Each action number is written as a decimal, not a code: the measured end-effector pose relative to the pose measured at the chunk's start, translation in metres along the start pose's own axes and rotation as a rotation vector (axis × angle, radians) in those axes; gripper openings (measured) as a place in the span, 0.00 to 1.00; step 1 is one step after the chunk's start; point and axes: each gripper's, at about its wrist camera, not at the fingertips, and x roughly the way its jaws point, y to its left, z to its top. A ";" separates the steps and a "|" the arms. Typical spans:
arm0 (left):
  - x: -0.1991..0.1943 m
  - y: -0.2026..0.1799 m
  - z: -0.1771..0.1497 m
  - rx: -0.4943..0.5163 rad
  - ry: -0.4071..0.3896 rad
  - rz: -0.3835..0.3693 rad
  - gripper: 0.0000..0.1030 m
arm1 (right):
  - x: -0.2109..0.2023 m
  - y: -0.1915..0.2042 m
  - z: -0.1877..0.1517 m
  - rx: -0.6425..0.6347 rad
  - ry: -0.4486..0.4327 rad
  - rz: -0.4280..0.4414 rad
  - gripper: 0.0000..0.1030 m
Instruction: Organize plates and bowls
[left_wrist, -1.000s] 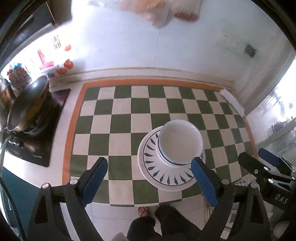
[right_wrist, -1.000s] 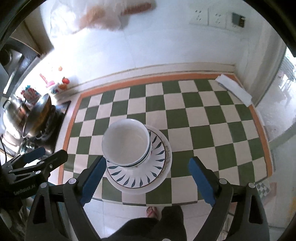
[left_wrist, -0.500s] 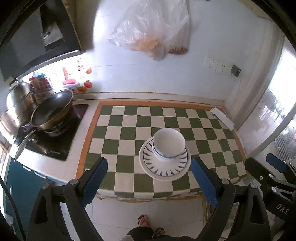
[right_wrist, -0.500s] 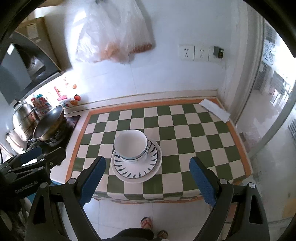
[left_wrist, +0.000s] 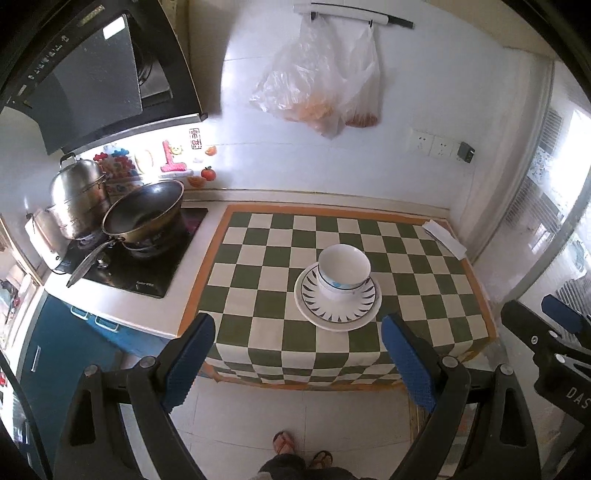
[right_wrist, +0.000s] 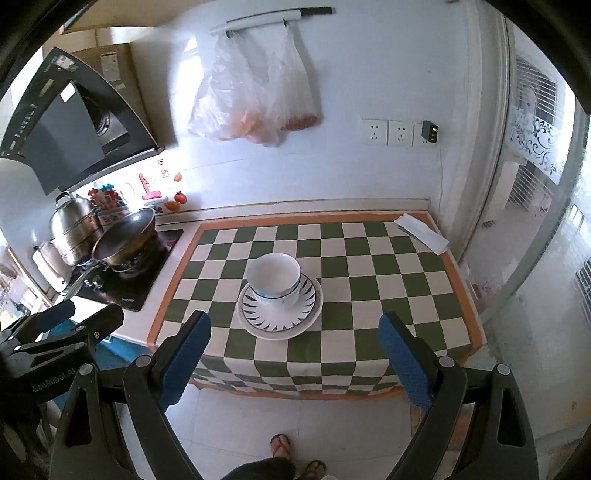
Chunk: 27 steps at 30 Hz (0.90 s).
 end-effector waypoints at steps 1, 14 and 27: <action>-0.005 0.000 -0.001 0.004 -0.002 -0.001 0.90 | -0.004 0.001 -0.002 -0.002 0.000 -0.003 0.92; -0.031 0.016 -0.012 0.045 -0.032 -0.024 0.90 | -0.026 0.018 -0.012 0.016 -0.028 -0.025 0.92; -0.038 0.022 -0.015 0.040 -0.041 -0.042 0.90 | -0.032 0.025 -0.016 0.018 -0.027 -0.030 0.92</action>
